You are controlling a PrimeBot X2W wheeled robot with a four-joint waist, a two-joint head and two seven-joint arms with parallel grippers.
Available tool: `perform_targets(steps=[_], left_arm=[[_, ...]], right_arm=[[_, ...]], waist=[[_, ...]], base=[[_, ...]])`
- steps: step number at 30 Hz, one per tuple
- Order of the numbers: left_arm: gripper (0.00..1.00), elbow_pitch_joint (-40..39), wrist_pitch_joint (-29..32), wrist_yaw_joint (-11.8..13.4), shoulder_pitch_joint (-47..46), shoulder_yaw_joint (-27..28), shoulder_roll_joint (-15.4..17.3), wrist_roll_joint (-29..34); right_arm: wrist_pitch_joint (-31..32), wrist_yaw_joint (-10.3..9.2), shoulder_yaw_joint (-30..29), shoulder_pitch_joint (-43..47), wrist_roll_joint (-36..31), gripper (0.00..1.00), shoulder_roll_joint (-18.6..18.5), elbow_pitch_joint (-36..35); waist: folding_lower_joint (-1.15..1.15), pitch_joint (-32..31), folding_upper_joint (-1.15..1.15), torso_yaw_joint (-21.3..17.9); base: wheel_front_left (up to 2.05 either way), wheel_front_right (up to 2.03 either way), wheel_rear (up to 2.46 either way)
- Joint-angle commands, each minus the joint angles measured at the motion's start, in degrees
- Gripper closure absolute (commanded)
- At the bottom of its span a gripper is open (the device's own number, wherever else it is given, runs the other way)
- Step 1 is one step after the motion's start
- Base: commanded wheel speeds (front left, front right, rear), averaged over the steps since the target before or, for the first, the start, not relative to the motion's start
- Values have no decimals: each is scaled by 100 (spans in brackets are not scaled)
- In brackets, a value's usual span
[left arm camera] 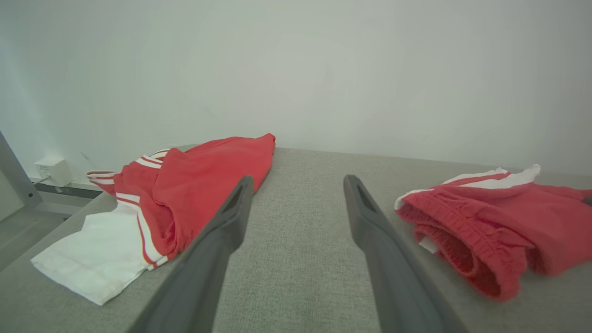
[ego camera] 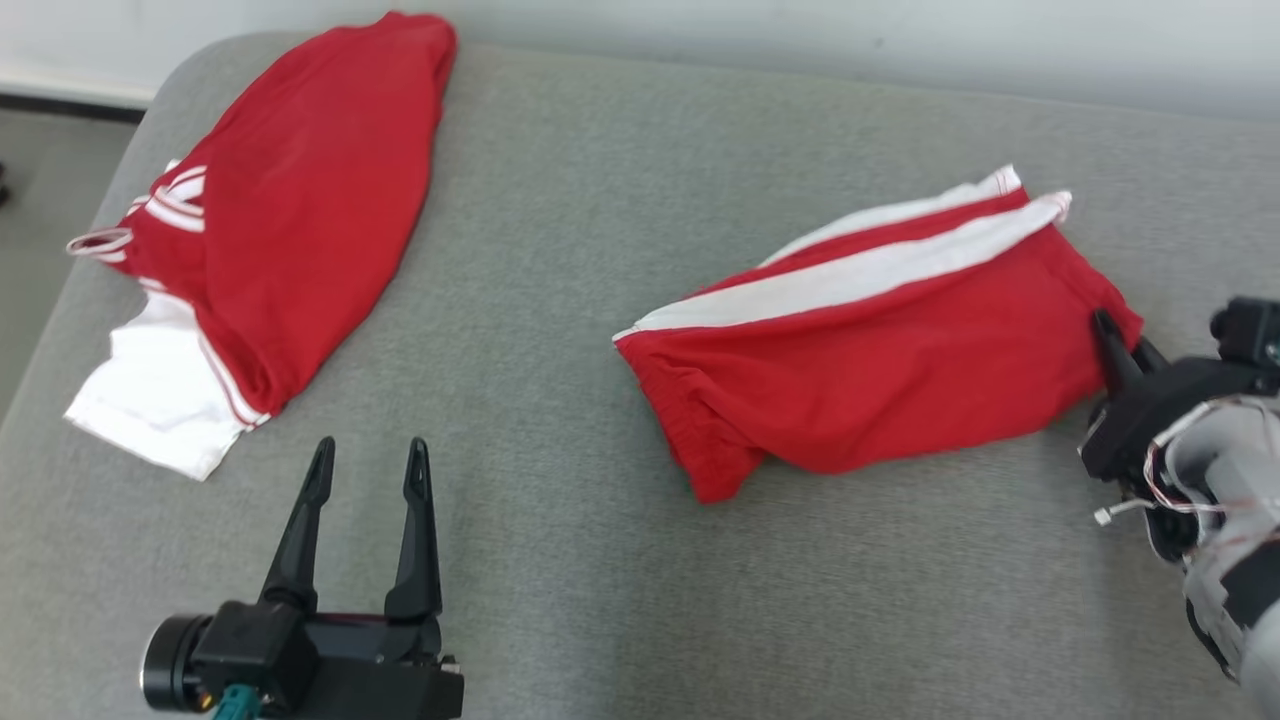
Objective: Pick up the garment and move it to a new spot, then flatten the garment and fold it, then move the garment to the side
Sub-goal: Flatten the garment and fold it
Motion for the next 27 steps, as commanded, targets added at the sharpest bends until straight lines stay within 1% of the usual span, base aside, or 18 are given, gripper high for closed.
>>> perform_targets(steps=[1,6,13,18,19,20,25,27], left_arm=[[0,33,-19,-21,105,32,5,47],[0,43,-19,-68,224,86,7,112],[0,99,-19,-152,326,163,6,212],[0,96,-19,-159,437,241,4,222],[0,99,-19,-166,428,251,4,224],[0,107,-19,-174,426,260,5,228],[0,130,-19,-188,429,252,5,238],[0,138,-19,-195,413,245,5,243]], right_arm=[[-81,3,-15,175,127,100,-94,-101],[-271,3,-102,849,585,100,-367,-669],[-392,3,-369,1948,1225,100,-669,-1353],[-350,3,-389,2469,1297,100,-828,-1676],[-334,3,-383,2498,1253,55,-852,-1689],[-281,3,-380,2503,1243,0,-851,-1705],[-150,3,-345,2209,968,0,-948,-1667],[4,3,-324,2024,813,0,-999,-1600]], waist=[[0,-231,0,-259],[0,-429,0,-517],[0,-626,0,-700],[0,-680,0,-802],[0,-685,0,-819],[0,-690,0,-835],[0,-708,0,-856],[0,-713,0,-852]], base=[[0,0,0],[0,0,0],[0,0,0],[0,0,0],[0,0,0],[0,0,0],[0,0,0],[0,0,0]])
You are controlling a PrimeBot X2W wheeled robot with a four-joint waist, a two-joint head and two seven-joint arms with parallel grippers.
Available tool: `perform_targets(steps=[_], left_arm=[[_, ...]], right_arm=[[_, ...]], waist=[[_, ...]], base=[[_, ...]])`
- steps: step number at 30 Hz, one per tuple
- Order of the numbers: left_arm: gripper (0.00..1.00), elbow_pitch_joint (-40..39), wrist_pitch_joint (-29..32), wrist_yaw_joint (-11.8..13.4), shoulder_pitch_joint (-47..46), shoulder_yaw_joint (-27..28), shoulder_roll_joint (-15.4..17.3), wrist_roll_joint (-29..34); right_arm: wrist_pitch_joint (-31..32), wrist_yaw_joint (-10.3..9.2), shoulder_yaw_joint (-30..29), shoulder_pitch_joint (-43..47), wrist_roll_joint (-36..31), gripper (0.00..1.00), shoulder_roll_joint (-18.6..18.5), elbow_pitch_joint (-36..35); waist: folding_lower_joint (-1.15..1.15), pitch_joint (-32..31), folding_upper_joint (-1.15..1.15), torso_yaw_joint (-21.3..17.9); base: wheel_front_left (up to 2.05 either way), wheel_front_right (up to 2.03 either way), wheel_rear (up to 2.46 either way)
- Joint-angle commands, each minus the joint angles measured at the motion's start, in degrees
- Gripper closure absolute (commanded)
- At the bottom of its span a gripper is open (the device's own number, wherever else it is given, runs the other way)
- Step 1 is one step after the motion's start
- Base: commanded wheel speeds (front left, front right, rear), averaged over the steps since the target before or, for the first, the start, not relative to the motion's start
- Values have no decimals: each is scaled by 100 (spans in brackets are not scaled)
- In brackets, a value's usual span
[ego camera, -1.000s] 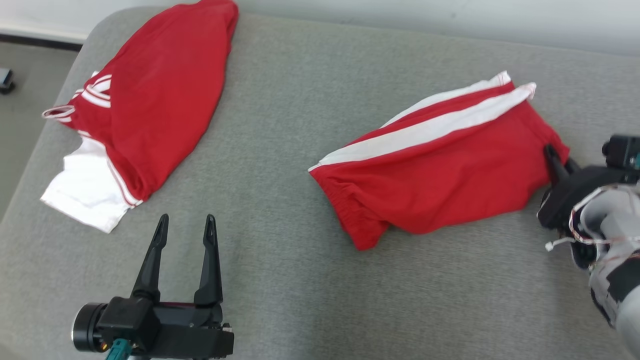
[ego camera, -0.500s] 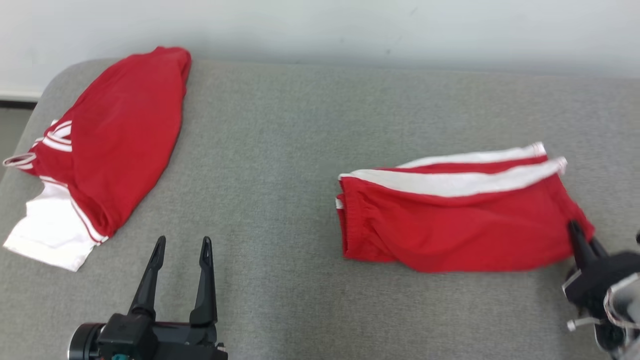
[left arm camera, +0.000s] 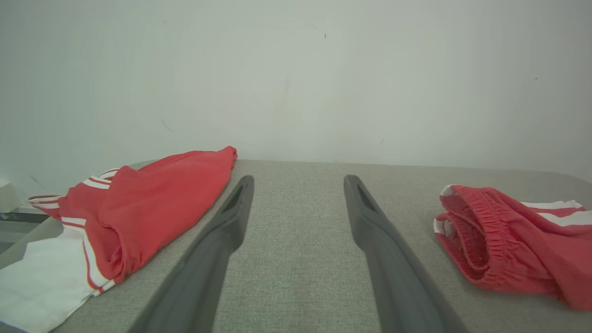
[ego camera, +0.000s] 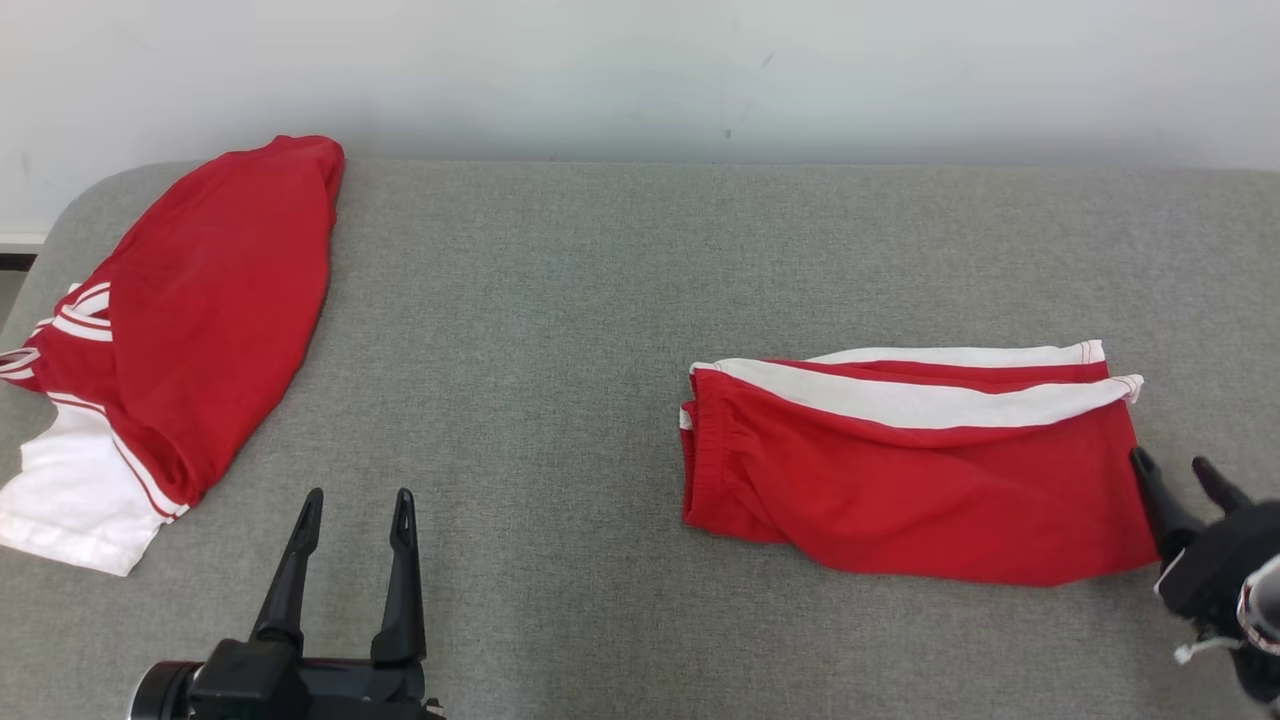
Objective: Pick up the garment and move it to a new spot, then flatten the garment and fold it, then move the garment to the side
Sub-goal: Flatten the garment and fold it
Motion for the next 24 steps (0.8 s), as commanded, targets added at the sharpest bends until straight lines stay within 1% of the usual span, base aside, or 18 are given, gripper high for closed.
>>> perform_targets(steps=[1,5,10,13,16,24], left_arm=[[0,4,-19,-26,5,-2,4,63],[0,1,-19,-30,-65,-50,3,49],[0,-25,-19,1,-129,-121,5,-24],[0,-9,-19,-4,-139,-132,3,-51],[0,16,-19,-9,-192,-158,4,-49],[0,17,-19,36,-246,-216,3,-55]], right_arm=[[54,3,24,-56,-67,0,-44,27],[681,4,176,-537,-389,0,-97,336],[1456,3,308,-926,-573,0,-82,698],[1737,3,340,-1091,-646,0,-79,901],[1972,3,382,-1177,-659,0,7,1047],[2677,3,562,-1178,-654,0,174,1414]], waist=[[0,2,0,6],[0,48,0,92],[0,171,0,256],[0,257,0,330],[0,315,0,405],[0,370,0,499]], base=[[0,0,0],[0,0,0],[0,0,0],[0,0,0],[0,0,0],[0,0,0]])
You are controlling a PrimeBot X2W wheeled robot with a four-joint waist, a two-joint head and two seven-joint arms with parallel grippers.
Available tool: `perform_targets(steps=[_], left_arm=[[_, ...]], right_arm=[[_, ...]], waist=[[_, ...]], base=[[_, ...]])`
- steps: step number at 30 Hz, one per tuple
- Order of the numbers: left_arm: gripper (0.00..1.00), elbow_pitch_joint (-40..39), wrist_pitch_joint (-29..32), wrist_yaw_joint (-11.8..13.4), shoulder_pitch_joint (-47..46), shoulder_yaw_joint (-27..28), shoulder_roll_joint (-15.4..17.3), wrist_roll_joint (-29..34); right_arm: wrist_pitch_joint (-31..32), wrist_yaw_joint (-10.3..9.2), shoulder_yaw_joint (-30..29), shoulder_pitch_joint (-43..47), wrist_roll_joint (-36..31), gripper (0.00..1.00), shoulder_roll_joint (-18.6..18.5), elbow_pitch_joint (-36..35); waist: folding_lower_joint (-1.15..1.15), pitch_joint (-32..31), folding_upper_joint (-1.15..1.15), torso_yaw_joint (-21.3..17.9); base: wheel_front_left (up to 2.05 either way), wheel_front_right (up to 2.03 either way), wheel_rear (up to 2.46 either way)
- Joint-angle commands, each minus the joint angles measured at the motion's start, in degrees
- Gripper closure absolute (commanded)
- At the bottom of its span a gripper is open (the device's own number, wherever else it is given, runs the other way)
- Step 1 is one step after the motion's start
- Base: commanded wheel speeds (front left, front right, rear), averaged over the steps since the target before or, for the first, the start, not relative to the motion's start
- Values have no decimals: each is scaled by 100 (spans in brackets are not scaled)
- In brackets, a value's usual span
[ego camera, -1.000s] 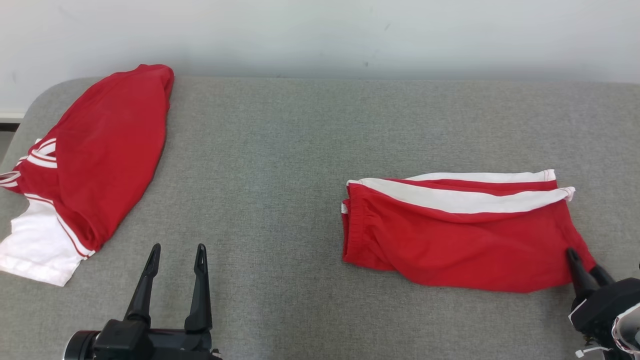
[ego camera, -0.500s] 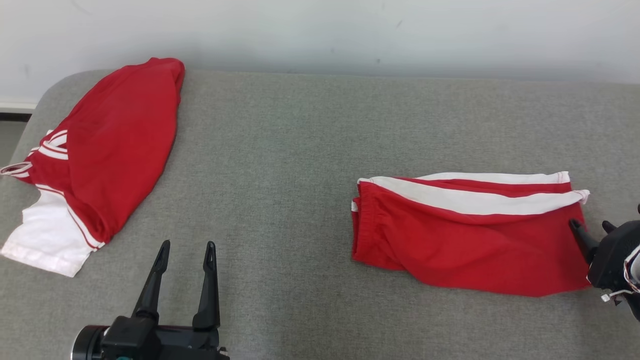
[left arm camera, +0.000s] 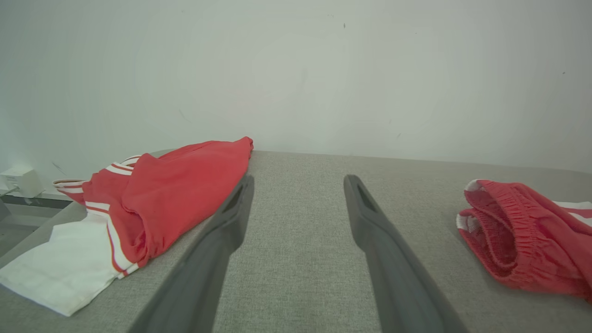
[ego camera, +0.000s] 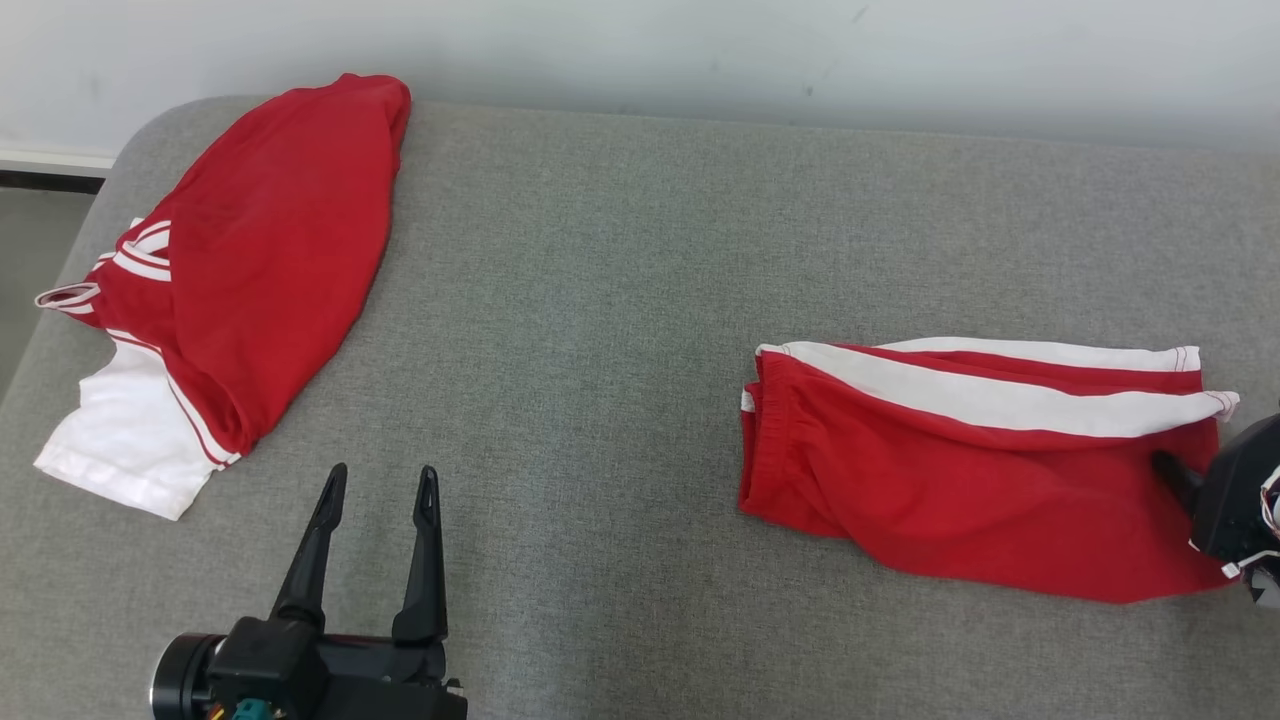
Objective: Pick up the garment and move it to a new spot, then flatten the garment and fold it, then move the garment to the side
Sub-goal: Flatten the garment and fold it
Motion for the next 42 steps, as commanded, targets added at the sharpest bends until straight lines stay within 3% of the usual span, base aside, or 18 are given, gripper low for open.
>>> perform_targets(steps=[1,2,3,15,20,32,42], left_arm=[[0,5,-19,29,-45,-20,2,7],[0,7,-19,36,-43,-19,2,7],[0,8,-19,43,-31,-12,3,10],[0,-13,-19,23,157,69,3,76],[0,-22,-19,28,222,102,2,81],[0,37,-19,-11,218,188,2,32],[0,61,-19,37,209,49,2,-37]], right_arm=[[218,3,101,163,28,52,175,123],[234,3,100,169,61,89,194,115],[259,3,90,163,83,100,209,106],[25,-5,-71,-72,79,100,-338,286],[67,-4,-78,-171,125,100,-366,199],[656,-4,-126,-243,818,100,91,-1312],[1146,-3,-500,-78,1601,100,648,-2239]], waist=[[0,-3,0,20],[0,-17,0,23],[0,-37,0,17],[0,-330,0,-148],[0,-359,0,-247],[0,-519,0,-628],[0,-557,0,-548]], base=[[0,0,0],[0,0,0],[0,0,0],[0,0,0],[0,0,0],[0,0,0],[0,0,0]])
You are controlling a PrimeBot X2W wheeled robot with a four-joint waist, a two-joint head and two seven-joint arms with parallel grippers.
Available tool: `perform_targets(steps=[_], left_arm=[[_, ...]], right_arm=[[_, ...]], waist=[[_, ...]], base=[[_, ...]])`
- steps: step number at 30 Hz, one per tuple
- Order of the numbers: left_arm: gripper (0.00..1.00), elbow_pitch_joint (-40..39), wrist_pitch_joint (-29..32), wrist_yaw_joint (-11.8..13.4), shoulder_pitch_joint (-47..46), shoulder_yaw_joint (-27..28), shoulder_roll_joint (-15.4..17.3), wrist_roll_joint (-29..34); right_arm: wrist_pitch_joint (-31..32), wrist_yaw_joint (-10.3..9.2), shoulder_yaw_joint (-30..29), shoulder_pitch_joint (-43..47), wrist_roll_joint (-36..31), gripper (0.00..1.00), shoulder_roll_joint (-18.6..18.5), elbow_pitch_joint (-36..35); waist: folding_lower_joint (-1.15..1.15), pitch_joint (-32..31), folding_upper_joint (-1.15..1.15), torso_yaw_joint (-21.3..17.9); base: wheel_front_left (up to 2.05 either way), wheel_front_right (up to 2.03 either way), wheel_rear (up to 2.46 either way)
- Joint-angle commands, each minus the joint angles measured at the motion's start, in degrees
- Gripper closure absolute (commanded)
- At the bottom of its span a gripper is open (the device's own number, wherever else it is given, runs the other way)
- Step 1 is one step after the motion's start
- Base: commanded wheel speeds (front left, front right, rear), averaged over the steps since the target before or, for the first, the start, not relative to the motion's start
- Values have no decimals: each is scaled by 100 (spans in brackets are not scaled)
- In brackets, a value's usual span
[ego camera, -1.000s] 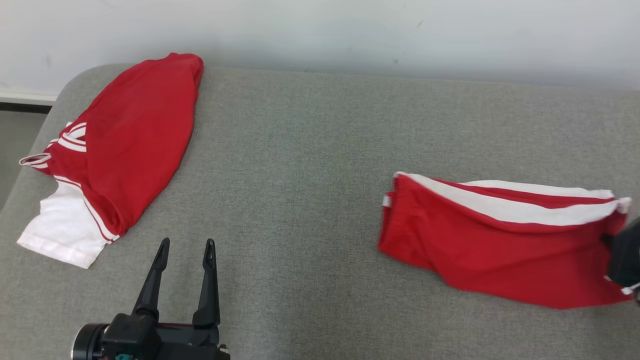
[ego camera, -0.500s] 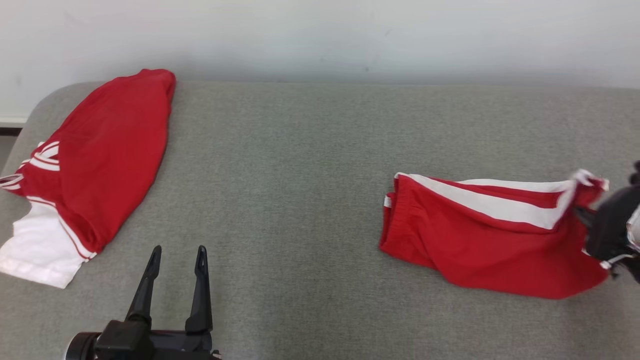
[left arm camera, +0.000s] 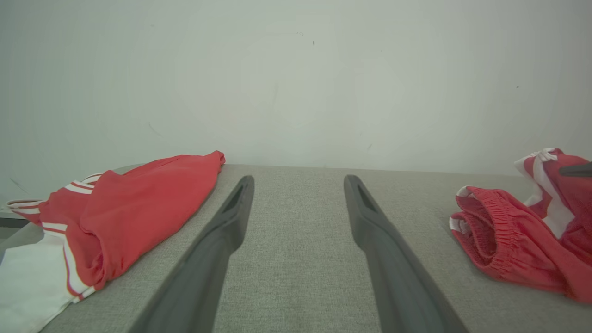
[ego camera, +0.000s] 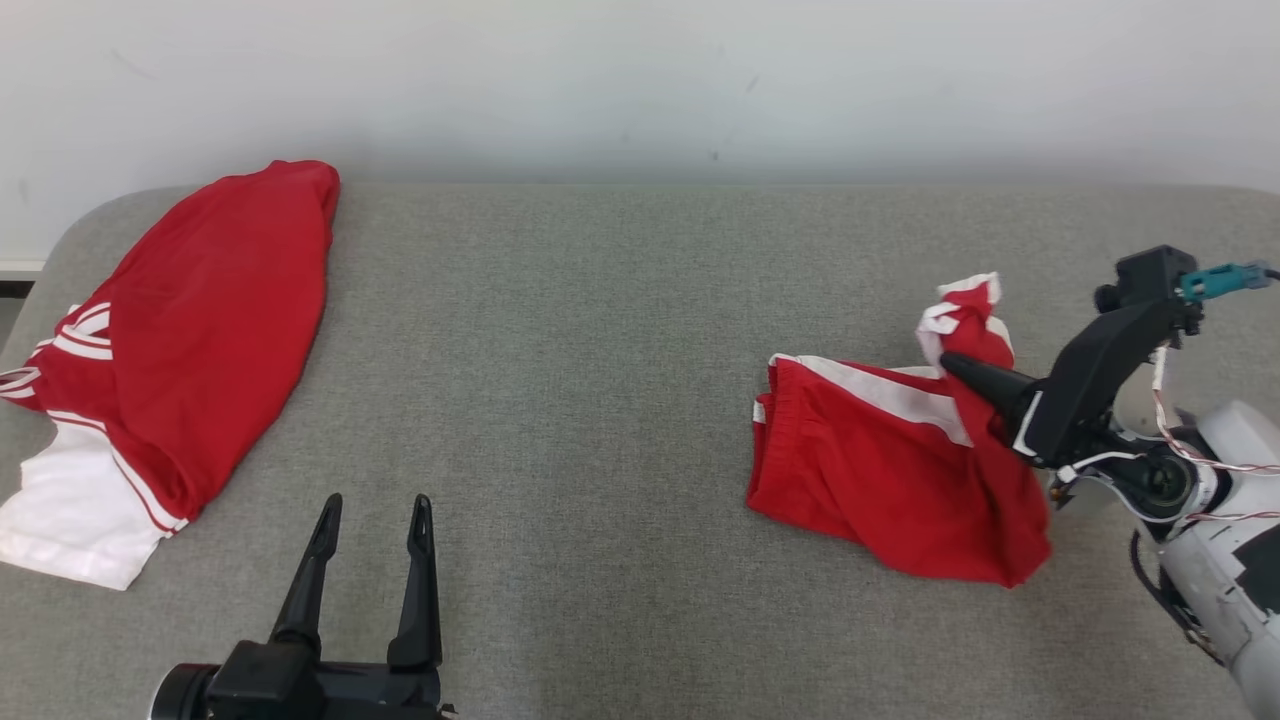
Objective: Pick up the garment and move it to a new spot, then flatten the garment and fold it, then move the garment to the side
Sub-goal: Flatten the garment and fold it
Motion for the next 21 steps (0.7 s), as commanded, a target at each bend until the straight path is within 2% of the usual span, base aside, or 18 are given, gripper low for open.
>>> perform_targets(steps=[1,8,17,18,19,20,21], left_arm=[[0,11,-19,13,1,-19,2,-4],[0,32,-19,37,-78,-135,3,-60],[0,42,-19,97,-156,-323,3,-111],[0,48,-19,104,-160,-333,3,-118],[0,53,-19,109,-160,-335,3,-122],[0,53,-19,109,-160,-335,3,-122],[0,60,-19,112,-159,-336,3,-123]], right_arm=[[38,-11,-34,103,51,100,56,-67],[181,-11,-193,85,141,100,503,-51],[45,-11,-199,222,-192,100,890,113],[-53,-11,-171,217,-322,71,885,102],[-187,-11,-155,206,-433,49,871,70],[-187,-11,-155,206,-433,49,871,70],[-324,-11,-139,217,-553,0,849,43]], waist=[[1,-6,0,36],[1,8,0,177],[1,97,0,349],[1,97,0,353],[1,96,0,353],[1,96,0,353],[1,86,0,350]], base=[[0,0,0],[0,0,0],[0,0,0],[0,0,0],[0,0,0],[0,0,0],[0,0,0]])
